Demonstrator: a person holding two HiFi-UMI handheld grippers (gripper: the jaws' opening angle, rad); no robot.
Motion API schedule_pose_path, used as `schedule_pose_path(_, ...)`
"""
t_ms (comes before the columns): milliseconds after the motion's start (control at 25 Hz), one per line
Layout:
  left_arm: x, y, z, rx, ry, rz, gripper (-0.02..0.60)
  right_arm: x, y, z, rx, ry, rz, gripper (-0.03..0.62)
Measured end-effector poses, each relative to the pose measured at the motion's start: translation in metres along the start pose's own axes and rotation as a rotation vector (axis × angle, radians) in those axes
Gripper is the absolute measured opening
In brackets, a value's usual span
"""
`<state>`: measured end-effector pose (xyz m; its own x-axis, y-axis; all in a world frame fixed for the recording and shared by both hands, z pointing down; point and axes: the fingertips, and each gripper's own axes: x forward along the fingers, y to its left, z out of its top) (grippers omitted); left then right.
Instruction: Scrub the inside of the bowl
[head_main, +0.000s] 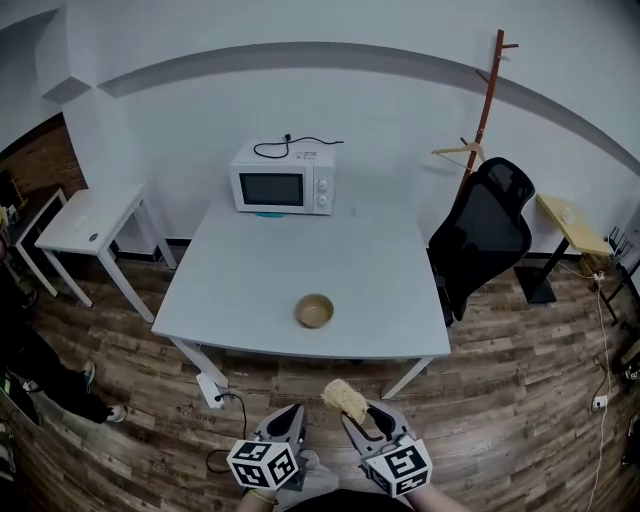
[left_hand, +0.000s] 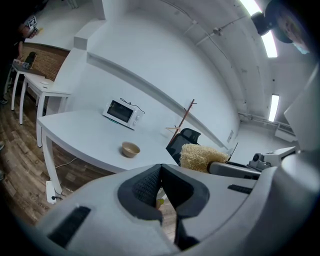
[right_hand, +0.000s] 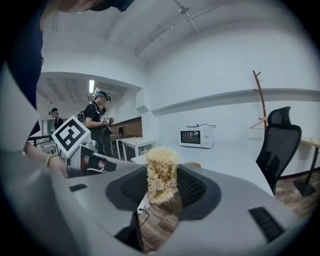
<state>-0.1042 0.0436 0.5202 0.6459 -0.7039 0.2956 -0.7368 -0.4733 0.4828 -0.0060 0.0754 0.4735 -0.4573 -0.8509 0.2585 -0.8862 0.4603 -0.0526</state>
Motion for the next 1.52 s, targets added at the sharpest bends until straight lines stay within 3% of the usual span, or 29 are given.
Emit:
schedule_pose_path(720, 0.057, 0.072, 0.049, 0.029, 0.040, -0.035, 0.018, 0.096, -0.021, 0.021, 0.008, -0.014, -0.049, 0.166)
schedule_pose_path(1520, 0.097, 0.114, 0.067, 0.033, 0.068, -0.005, 0.018, 0.130, -0.075, 0.024, 0.035, 0.002, -0.159, 0.166)
